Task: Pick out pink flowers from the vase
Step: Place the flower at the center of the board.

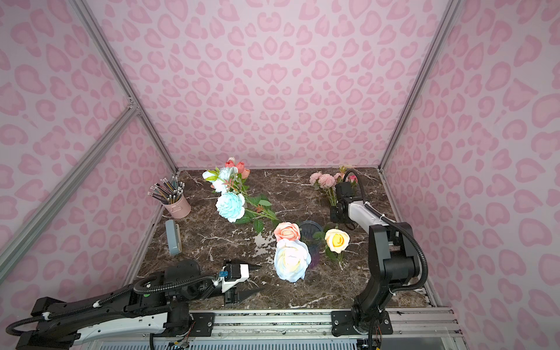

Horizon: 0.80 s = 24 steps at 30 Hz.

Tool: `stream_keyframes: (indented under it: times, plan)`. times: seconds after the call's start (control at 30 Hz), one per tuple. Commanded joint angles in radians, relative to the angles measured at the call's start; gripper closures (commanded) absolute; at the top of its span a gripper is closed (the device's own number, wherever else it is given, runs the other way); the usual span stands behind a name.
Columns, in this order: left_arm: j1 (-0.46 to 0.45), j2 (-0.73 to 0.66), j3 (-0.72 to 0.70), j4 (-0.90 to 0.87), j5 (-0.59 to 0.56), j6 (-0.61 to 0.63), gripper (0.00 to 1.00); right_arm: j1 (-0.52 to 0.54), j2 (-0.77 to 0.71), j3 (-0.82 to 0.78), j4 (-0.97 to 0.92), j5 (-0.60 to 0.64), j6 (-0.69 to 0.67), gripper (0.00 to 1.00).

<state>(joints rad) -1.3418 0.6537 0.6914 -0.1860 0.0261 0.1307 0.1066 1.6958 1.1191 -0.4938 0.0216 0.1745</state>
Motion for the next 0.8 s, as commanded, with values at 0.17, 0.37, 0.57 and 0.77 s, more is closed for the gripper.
stream_keyframes:
  times: [0.17,0.37,0.57,0.77]
  plan:
    - [0.002,-0.015,0.016,-0.015,-0.078,-0.029,0.42,-0.011,-0.254,-0.053,0.081,-0.124,0.046,0.71]
    - [0.001,-0.012,-0.001,0.042,-0.092,-0.081,0.42,-0.006,-0.561,-0.187,0.198,-0.272,0.094,0.73]
    - [0.001,0.079,0.022,0.137,-0.059,-0.08,0.45,-0.004,-0.922,-0.386,0.387,-0.312,0.167,0.7]
    - [0.002,0.127,0.036,0.221,-0.052,-0.092,0.46,-0.007,-1.139,-0.399,0.238,-0.212,0.231,0.73]
